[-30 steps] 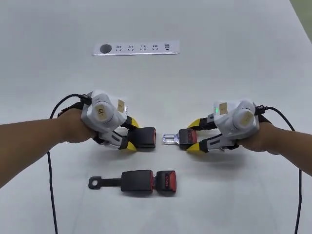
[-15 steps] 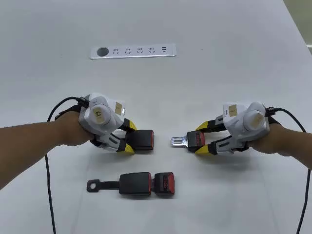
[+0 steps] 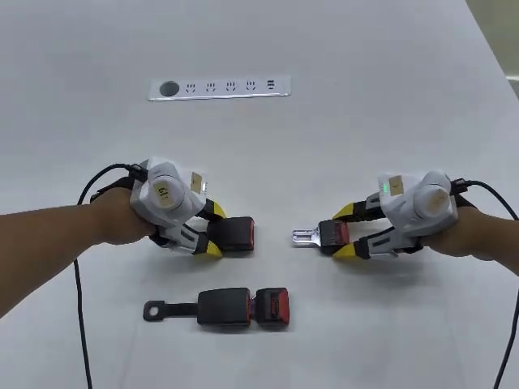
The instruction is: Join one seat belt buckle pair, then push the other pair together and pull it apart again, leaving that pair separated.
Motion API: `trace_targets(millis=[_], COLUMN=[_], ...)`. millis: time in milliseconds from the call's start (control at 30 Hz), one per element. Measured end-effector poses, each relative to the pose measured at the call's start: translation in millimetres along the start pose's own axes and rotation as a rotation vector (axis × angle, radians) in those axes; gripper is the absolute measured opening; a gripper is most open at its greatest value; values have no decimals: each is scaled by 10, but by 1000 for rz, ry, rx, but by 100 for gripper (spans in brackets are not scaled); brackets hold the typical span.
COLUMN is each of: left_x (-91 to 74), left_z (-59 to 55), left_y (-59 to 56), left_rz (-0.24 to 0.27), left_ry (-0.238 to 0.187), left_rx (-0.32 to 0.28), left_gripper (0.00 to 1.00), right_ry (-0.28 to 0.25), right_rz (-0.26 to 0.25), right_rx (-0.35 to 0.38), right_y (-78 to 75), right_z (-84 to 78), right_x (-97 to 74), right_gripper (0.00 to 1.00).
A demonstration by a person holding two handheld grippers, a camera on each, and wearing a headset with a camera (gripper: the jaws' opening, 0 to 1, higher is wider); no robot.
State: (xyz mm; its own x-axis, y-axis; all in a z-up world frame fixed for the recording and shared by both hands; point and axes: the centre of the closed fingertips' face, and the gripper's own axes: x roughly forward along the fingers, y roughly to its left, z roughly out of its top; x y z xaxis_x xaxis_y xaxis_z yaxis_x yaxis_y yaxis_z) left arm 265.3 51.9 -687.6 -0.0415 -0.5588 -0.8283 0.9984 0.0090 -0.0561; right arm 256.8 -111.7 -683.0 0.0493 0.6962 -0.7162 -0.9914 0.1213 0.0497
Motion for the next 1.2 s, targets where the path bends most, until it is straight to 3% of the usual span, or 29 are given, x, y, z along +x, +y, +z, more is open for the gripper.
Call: trace_targets(millis=[600,667,733,767,833,933,1000,1100,1200], left_x=[-2,-2,-8,-16,-60,-136,-147,-201,-285], left_z=[-13,-1,25,67,142,195,182,134,128], left_y=[10,-49,-58,-44,-35,-34,14,84,82], left_rz=[4,-17,-8,3,7,25,51,73,104], left_ry=[17,13,-1,-29,-74,-77,-90,-114,-128], left_rx=[19,-7,-55,-94,-128,-136,-162,-198,-241], left_gripper=[34,41,54,59,65,75,84,85,89], right_ry=[21,18,8,-25,-36,-62,-66,-67,-98], right_rz=[14,0,-16,-26,-55,-89,-116,-146,-218], right_rx=[-1,36,71,102,113,151,149,162,206], right_y=[-41,-38,-61,-80,-148,-189,-211,-184,-223], right_z=[-19,-20,4,65,80,139,161,196,245], right_x=[30,26,24,16,-4,-26,-53,-83,-122], right_gripper=[33,34,39,44,52,67,68,71,74])
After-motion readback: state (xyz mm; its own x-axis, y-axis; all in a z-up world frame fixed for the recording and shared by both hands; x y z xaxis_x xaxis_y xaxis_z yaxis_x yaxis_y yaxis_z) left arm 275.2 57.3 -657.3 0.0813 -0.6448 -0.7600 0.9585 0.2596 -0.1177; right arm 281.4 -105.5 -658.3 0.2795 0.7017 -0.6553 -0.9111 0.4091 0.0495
